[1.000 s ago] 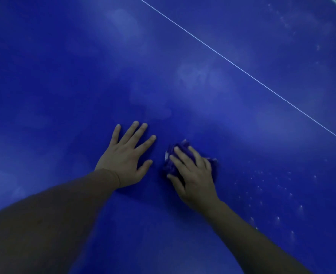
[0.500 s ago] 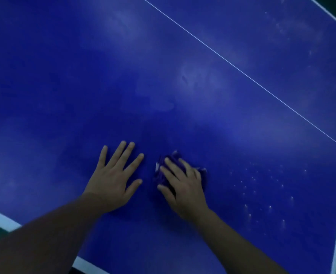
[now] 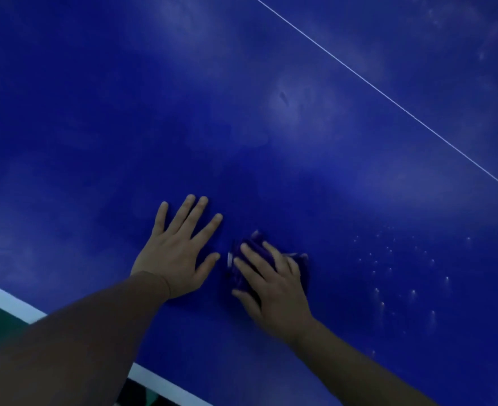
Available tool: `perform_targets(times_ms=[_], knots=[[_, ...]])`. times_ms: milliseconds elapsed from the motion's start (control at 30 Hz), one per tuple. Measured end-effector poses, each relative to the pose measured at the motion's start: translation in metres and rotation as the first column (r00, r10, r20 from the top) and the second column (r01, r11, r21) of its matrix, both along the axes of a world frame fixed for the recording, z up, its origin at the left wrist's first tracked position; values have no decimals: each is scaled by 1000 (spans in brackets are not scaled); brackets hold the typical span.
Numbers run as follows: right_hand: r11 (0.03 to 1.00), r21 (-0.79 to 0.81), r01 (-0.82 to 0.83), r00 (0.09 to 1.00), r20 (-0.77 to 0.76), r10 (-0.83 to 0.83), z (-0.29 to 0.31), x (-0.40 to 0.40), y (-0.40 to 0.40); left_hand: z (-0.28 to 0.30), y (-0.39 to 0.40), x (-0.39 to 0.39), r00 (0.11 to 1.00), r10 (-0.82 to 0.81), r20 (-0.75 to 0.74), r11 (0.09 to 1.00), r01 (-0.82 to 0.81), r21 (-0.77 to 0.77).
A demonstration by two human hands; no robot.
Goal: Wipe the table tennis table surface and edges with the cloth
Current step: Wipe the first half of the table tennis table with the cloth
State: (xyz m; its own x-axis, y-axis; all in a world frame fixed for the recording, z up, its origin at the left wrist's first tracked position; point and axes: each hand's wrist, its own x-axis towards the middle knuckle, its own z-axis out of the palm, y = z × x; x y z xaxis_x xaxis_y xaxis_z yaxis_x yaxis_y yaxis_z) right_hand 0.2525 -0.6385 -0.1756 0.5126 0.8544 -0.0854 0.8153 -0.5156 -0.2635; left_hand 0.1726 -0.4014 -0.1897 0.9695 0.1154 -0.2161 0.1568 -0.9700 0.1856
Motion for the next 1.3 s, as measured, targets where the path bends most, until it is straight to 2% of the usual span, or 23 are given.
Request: perform_targets(times_ms=[67,133,200,267,333,367,433,567,633,800,867,1000,1100,1167,1300], knots=[[988,-30,-153,988,16,153,4,11,-21,1,0,0,1000,-1,3,1000,1,-12],[982,-71,-173,984,29,175,8,31,-25,2,2,-1,1000,-4,6,1000,4,-25],[997,-69,25,999,30,-23,11,44,-11,3,3,-1,1000,-8,4,999,8,-44],[958,-49,282,960,11,-281,12,40,13,5,4,-2,1000,-9,7,998,10,-65],[911,-35,411,911,-10,-411,8,21,31,8,6,-3,1000,-22,20,995,24,-102],[911,-38,411,911,-25,-413,7,8,34,9,7,-3,999,-31,29,991,34,-127],[949,-50,312,949,-29,-314,5,-22,27,13,10,-5,998,-60,14,987,61,-152],[989,-60,137,990,27,-136,10,-47,-9,17,7,-23,990,-144,-1,987,144,-78],[979,-85,188,982,45,-184,15,-38,-13,15,-3,-46,993,-117,10,991,117,-69],[858,-89,507,862,26,-507,13,-46,23,2,-20,-85,996,-93,-5,995,93,-37],[857,-75,510,860,49,-507,8,-73,32,-1,-18,-84,994,-114,3,993,114,-19],[937,-29,348,935,88,-345,3,-135,2,-1,-17,-83,993,-116,10,992,116,-45],[958,-76,277,955,129,-266,11,-132,-28,0,-18,-84,993,-117,16,991,118,-56],[927,-130,353,932,134,-336,19,-117,-28,1,-17,-84,992,-125,14,990,125,-60],[807,-152,570,821,66,-567,21,-116,10,-1,-13,-85,987,-161,9,986,162,-48]])
